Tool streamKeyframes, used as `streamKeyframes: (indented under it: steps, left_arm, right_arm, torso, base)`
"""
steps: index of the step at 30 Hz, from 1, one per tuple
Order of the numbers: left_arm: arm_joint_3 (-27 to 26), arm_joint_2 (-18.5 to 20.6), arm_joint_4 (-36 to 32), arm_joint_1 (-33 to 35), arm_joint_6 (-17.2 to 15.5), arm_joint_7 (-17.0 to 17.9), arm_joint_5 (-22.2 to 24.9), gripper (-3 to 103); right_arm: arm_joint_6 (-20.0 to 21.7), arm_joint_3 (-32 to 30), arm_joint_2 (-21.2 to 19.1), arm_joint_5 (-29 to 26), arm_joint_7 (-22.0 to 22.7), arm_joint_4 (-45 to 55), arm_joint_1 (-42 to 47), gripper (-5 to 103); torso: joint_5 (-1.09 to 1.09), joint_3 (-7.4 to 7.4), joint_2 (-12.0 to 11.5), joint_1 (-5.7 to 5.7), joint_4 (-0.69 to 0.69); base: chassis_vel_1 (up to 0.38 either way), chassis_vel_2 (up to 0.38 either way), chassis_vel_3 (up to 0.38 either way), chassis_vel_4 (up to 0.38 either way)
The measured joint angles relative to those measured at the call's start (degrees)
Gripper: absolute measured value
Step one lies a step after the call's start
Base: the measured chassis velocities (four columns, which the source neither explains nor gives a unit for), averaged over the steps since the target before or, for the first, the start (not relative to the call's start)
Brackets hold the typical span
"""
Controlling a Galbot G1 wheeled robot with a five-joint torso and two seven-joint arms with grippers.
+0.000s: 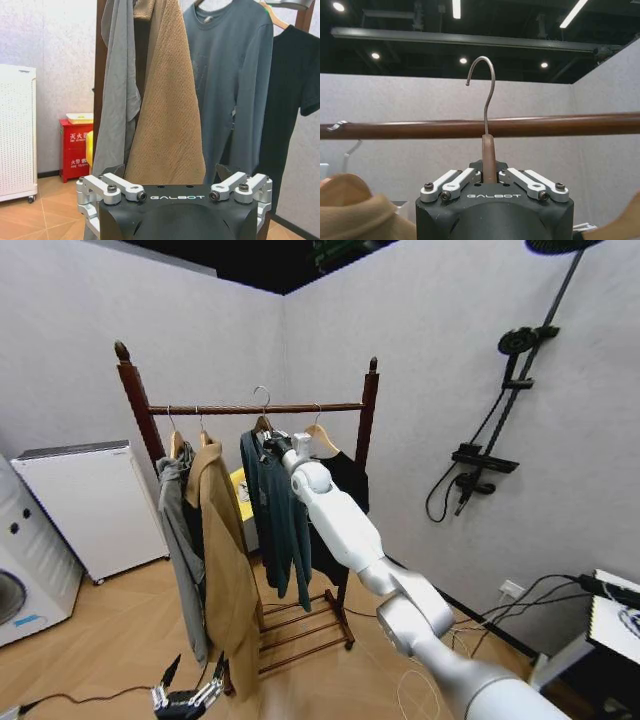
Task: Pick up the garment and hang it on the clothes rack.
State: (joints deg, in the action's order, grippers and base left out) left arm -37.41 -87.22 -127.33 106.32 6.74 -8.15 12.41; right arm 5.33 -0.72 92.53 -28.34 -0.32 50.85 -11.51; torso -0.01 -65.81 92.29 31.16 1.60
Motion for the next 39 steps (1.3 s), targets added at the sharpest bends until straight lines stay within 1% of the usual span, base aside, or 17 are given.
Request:
streamKeyframes:
  steps: [8, 16, 17, 18, 19, 20, 23, 25, 30, 31, 32, 33, 34, 35, 36, 38, 39]
  left_arm:
    - [0.0, 0.0, 0.0, 0.0, 0.0, 0.0, 0.0, 100]
    - [0.0, 0.0, 0.0, 0.0, 0.0, 0.0, 0.0, 100]
    - [0.0, 0.0, 0.0, 0.0, 0.0, 0.0, 0.0, 100]
    - [0.0, 0.0, 0.0, 0.0, 0.0, 0.0, 0.0, 100]
    - [0.0, 0.0, 0.0, 0.0, 0.0, 0.0, 0.0, 100]
    - [0.0, 0.0, 0.0, 0.0, 0.0, 0.0, 0.0, 100]
    - [0.0, 0.0, 0.0, 0.0, 0.0, 0.0, 0.0, 100]
    - [0.0, 0.0, 0.0, 0.0, 0.0, 0.0, 0.0, 100]
    - [0.0, 0.0, 0.0, 0.0, 0.0, 0.0, 0.0, 100]
    - [0.0, 0.0, 0.0, 0.0, 0.0, 0.0, 0.0, 100]
    - [0.0, 0.0, 0.0, 0.0, 0.0, 0.0, 0.0, 100]
    - [0.0, 0.0, 0.0, 0.0, 0.0, 0.0, 0.0, 100]
    - [0.0, 0.0, 0.0, 0.0, 0.0, 0.0, 0.0, 100]
    - [0.0, 0.0, 0.0, 0.0, 0.0, 0.0, 0.0, 100]
    - [0.0, 0.0, 0.0, 0.0, 0.0, 0.0, 0.0, 100]
    - [0.0, 0.0, 0.0, 0.0, 0.0, 0.0, 0.0, 100]
    - [0.0, 0.0, 0.0, 0.0, 0.0, 0.0, 0.0, 100]
  right_arm:
    - [0.5, 0.7, -0.1, 1.5, 0.1, -2.2, 1.3, 10]
    - [1.2, 1.1, -0.3, 0.8, 0.0, 0.9, 4.5, 10]
    - [1.6, 1.2, -0.3, 0.3, -0.2, 2.3, 5.2, 7]
    - [2.3, 1.5, -0.3, -0.4, -0.6, 4.2, 6.2, 12]
    - [3.1, 1.6, -0.5, -1.0, -0.8, 6.8, 7.5, 17]
    - [3.1, 1.6, -0.5, -1.0, -0.8, 6.8, 7.5, 17]
    - [4.1, 1.5, -2.6, -1.6, -0.9, 12.9, 9.6, 28]
    - [6.0, 1.4, -6.8, -3.3, -0.7, 20.4, 11.7, 38]
    - [8.6, 1.4, -11.7, -5.9, 0.9, 29.0, 14.4, 49]
    - [10.1, 1.4, -13.6, -7.3, 2.2, 32.9, 15.9, 54]
    - [11.9, 1.2, -15.8, -9.4, 4.2, 38.3, 18.1, 65]
    - [11.9, 1.2, -15.8, -9.4, 4.2, 38.3, 18.1, 65]
    - [13.5, 0.6, -17.8, -11.8, 6.2, 43.2, 20.1, 65]
    - [15.4, -0.4, -20.1, -15.0, 8.8, 49.0, 22.7, 77]
    - [15.4, -0.4, -20.1, -15.0, 8.8, 49.0, 22.7, 77]
    - [18.3, -4.2, -24.8, -19.2, 12.8, 58.0, 28.8, 87]
    - [18.3, -4.2, -24.8, -19.2, 12.8, 58.0, 28.8, 87]
  torso:
    - [0.01, 0.00, 0.0, 0.00, -0.01]
    - [0.02, 0.02, 0.0, 0.00, 0.00]
    - [0.02, 0.01, 0.0, 0.00, 0.01]
    - [0.01, 0.01, 0.0, 0.00, 0.03]
    - [0.01, -0.02, 0.0, 0.00, -0.06]
    - [0.01, -0.02, 0.0, 0.00, -0.06]
    - [0.00, -0.02, 0.0, 0.00, -0.06]
    - [0.01, -0.01, 0.0, -0.01, 0.03]
    - [0.02, 0.00, 0.0, 0.00, -0.01]
    - [0.02, -0.01, 0.0, 0.00, 0.00]
    - [0.04, -0.01, 0.0, 0.00, -0.01]
    - [0.04, -0.01, 0.0, 0.00, -0.01]
    - [0.03, 0.00, 0.0, 0.00, -0.01]
    - [0.02, 0.00, 0.0, 0.00, -0.02]
    - [0.02, 0.00, 0.0, 0.00, -0.02]
    - [0.01, 0.01, 0.0, -0.01, -0.04]
    - [0.01, 0.01, 0.0, -0.01, -0.04]
  base:
    - [0.000, 0.000, 0.000, 0.000]
    - [0.000, 0.000, 0.000, 0.000]
    - [0.000, 0.000, 0.000, 0.000]
    - [0.000, 0.000, 0.000, 0.000]
    - [0.000, 0.000, 0.000, 0.000]
    - [0.000, 0.000, 0.000, 0.000]
    - [0.000, 0.000, 0.000, 0.000]
    - [0.000, 0.000, 0.000, 0.000]
    - [0.000, 0.000, 0.000, 0.000]
    - [0.000, 0.000, 0.000, 0.000]
    - [0.000, 0.000, 0.000, 0.000]
    - [0.000, 0.000, 0.000, 0.000]
    - [0.000, 0.000, 0.000, 0.000]
    - [0.000, 0.000, 0.000, 0.000]
    - [0.000, 0.000, 0.000, 0.000]
    - [0.000, 0.000, 0.000, 0.000]
    - [0.000, 0.000, 0.000, 0.000]
